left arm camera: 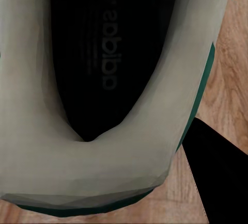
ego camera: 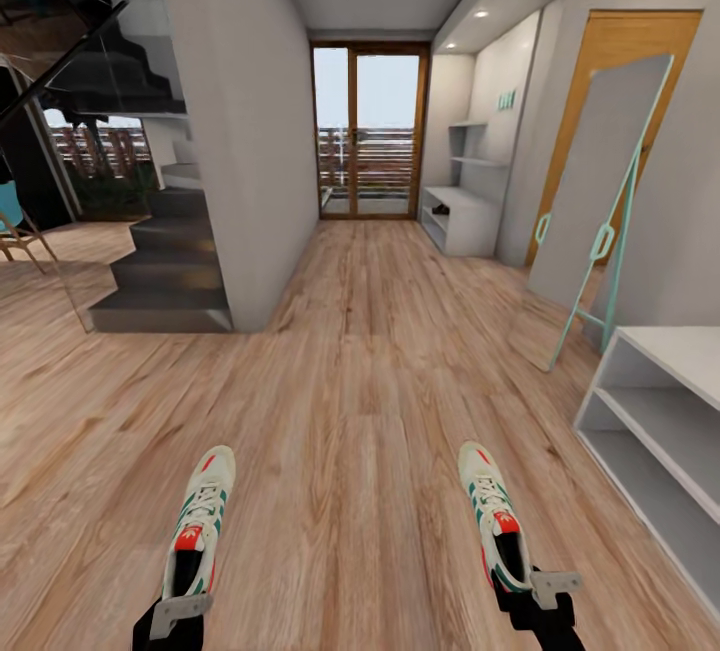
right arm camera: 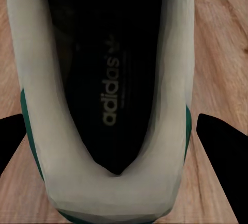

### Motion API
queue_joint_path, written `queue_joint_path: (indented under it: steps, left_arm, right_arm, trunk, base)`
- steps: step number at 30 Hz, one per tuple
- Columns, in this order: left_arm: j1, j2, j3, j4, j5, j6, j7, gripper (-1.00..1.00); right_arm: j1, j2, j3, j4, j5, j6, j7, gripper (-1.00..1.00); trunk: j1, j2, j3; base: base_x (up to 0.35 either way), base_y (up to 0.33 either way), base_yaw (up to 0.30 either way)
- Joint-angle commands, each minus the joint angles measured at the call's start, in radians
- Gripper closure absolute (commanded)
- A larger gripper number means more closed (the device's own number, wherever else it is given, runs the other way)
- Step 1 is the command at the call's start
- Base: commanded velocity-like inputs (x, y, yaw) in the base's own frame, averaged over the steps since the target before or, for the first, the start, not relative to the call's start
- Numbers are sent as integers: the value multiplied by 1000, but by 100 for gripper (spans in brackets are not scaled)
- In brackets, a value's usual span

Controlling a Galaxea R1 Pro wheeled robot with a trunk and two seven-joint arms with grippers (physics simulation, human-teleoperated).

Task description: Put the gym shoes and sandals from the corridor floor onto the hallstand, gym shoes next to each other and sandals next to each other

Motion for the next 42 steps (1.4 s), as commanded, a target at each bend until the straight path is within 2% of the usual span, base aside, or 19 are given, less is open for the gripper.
queue_joint_path:
  steps: [1, 42]
  left_arm:
    - [-1, 0, 3, 1, 4, -2, -5, 100]
    - [0, 0, 2, 1, 6, -3, -6, 100]
  right_arm:
    - [-1, 1, -9, 0, 3, -3, 8, 100]
    - [-1, -2, -11, 0, 2, -3, 7, 100]
  trunk:
    - [0, 0, -2]
    - [0, 0, -7]
  base:
    - [340, 0, 0]
    - [340, 0, 0]
